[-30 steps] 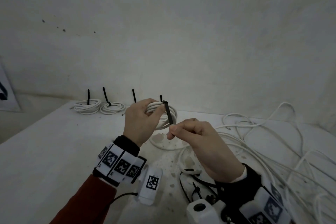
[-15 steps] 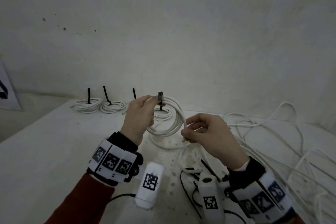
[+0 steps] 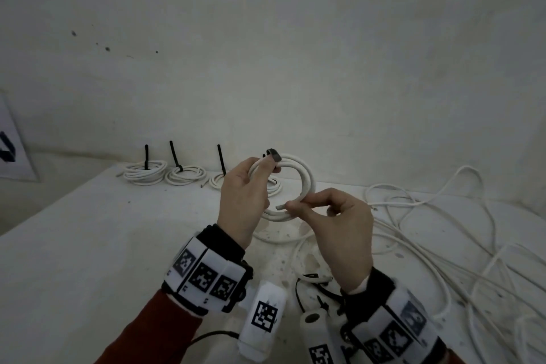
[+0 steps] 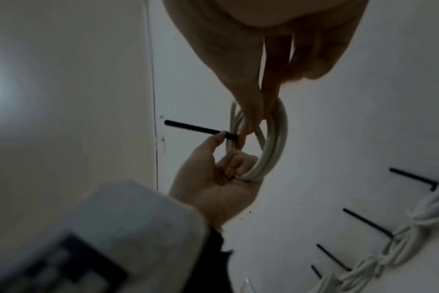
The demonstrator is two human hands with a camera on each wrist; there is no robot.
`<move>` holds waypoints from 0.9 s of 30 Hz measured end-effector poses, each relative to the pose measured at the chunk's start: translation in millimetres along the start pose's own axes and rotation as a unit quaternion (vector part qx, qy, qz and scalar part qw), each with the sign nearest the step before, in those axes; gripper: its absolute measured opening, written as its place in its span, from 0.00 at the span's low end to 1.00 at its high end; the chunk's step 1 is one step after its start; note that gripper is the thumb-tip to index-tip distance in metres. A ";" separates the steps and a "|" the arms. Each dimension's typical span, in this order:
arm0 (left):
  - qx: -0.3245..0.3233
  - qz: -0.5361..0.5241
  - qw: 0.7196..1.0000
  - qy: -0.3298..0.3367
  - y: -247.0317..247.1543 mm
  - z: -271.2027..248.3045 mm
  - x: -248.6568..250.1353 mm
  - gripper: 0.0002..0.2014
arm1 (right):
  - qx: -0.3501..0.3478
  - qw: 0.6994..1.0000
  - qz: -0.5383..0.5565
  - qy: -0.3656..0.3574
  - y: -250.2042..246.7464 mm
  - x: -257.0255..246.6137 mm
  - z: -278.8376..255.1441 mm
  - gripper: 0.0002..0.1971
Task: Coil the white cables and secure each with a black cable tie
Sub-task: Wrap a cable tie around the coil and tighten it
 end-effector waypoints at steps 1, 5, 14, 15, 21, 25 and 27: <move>-0.004 -0.005 1.000 -0.003 1.3 -1.2 0.9 0.14 | 0.028 0.999 -0.034 -0.028 -0.4 1.0 0.0 0.09; -0.016 -0.020 1.000 -0.016 2.6 -1.9 1.8 0.14 | 0.094 0.981 -0.141 -0.090 -2.4 5.5 2.7 0.22; -0.080 -0.040 0.994 -0.061 11.6 -5.2 -7.7 0.18 | -0.054 0.998 -0.007 0.026 2.4 17.4 6.5 0.18; -0.079 -0.032 0.995 -0.060 11.6 -5.1 -9.1 0.17 | -0.066 0.997 -0.020 0.021 2.8 17.0 6.3 0.15; -0.048 -0.157 0.976 -0.144 -5.4 15.3 -21.0 0.18 | -0.135 0.976 0.077 0.154 -7.3 14.5 21.1 0.11; -0.038 -0.214 0.958 -0.189 -6.9 18.0 -32.9 0.15 | -0.111 0.971 0.115 0.176 -15.2 16.1 27.7 0.07; -0.045 -0.198 0.959 -0.196 -7.8 18.9 -39.6 0.14 | -0.091 0.968 0.129 0.195 -17.4 21.0 30.1 0.07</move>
Point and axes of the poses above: each hand's wrist, its own z-axis towards the middle knuckle, its own y-axis out of the palm, x = y × z, the point moved 2 cm from there along z, towards the middle knuckle, and after that the axes turned 4 degrees about -x, right-handed, at the moved point
